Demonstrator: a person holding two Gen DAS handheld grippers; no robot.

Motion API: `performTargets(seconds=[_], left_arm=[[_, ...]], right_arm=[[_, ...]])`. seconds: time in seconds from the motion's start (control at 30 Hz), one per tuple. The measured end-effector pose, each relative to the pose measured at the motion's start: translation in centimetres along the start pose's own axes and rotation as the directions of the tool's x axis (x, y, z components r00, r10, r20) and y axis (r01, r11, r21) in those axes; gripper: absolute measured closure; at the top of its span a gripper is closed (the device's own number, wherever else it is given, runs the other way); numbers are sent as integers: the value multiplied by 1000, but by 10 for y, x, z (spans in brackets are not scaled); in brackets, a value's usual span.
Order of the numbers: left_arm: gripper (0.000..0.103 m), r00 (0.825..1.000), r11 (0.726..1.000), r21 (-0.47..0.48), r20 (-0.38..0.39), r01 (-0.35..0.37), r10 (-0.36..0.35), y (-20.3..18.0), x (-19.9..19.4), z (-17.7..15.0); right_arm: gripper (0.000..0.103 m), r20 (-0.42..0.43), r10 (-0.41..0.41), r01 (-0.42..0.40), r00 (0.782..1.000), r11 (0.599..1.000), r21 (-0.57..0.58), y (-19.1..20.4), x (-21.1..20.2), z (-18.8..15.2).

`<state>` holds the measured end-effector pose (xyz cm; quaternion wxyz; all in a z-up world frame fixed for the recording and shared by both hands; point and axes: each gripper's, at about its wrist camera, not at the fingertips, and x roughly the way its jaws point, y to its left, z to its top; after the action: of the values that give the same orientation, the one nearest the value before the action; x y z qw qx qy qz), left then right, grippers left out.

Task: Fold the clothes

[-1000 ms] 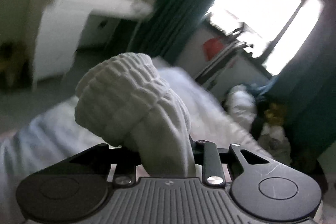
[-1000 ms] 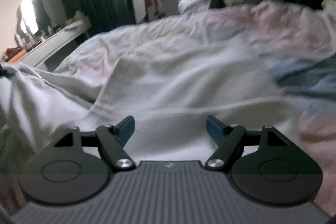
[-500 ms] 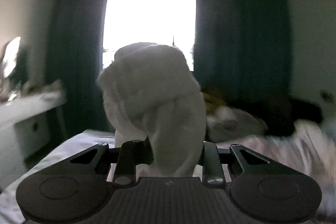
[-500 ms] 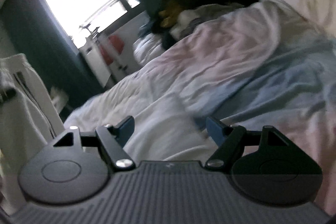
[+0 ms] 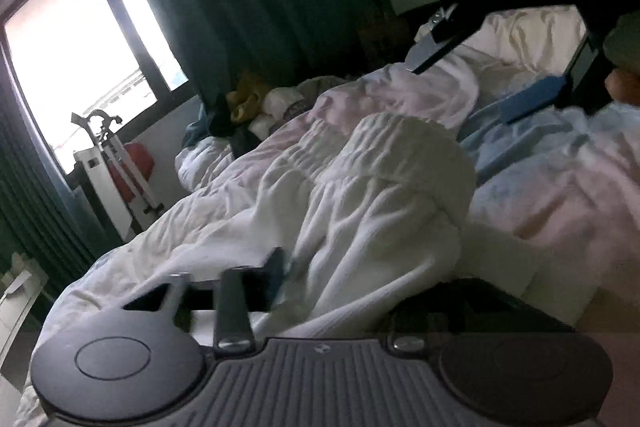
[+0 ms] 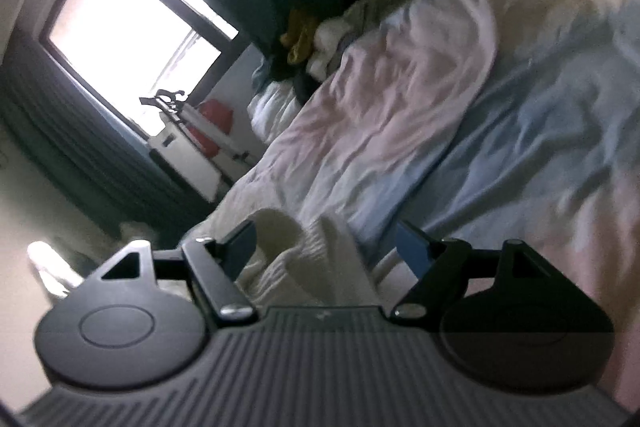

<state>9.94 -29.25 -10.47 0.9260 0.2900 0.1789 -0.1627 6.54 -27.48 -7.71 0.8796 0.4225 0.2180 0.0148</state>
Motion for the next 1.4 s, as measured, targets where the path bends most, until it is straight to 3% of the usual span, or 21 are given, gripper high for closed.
performTargets(seconds=[0.03, 0.07, 0.23, 0.43, 0.7, 0.87, 1.0, 1.2, 1.33, 1.4], left_arm=[[28, 1000, 1000, 0, -3, 14, -14, 6, -3, -5], [27, 999, 999, -1, -3, 34, -34, 13, -7, -11], [26, 998, 997, 44, -17, 64, -63, 39, -48, -49], [26, 996, 996, 10, -5, 89, -89, 59, -92, -86], [27, 993, 993, -13, 8, 119, -118, 62, -115, -105], [34, 990, 989, -45, -5, 138, -139, 69, -112, -111], [40, 988, 985, -85, -18, 153, -155, 74, -106, -110], [52, 988, 984, -99, -31, 149, -153, 77, -101, -111], [60, 986, 981, -115, -34, 158, -163, 81, -100, -111], [64, 985, 979, -129, -38, 160, -166, 83, -99, -112]], right_arm=[[24, -14, 15, -15, 1000, 1000, 19, -2, 2, 0], [24, -27, 31, -30, 999, 999, 39, -4, 3, -1], [24, -58, 82, -77, 995, 994, 81, -4, 6, 1], [24, -90, 196, -180, 976, 970, 161, -9, 5, 15], [31, -197, 149, -120, 969, 981, 151, -19, 43, 29], [47, -301, 161, -115, 940, 980, 165, -27, 87, 28], [51, -369, 218, -176, 903, 974, 145, -21, 110, 17], [53, -371, 222, -214, 902, 975, 63, -13, 128, 16], [51, -361, 260, -235, 896, 965, 113, -16, 135, 13], [55, -365, 285, -260, 886, 959, 117, -13, 133, 12]])
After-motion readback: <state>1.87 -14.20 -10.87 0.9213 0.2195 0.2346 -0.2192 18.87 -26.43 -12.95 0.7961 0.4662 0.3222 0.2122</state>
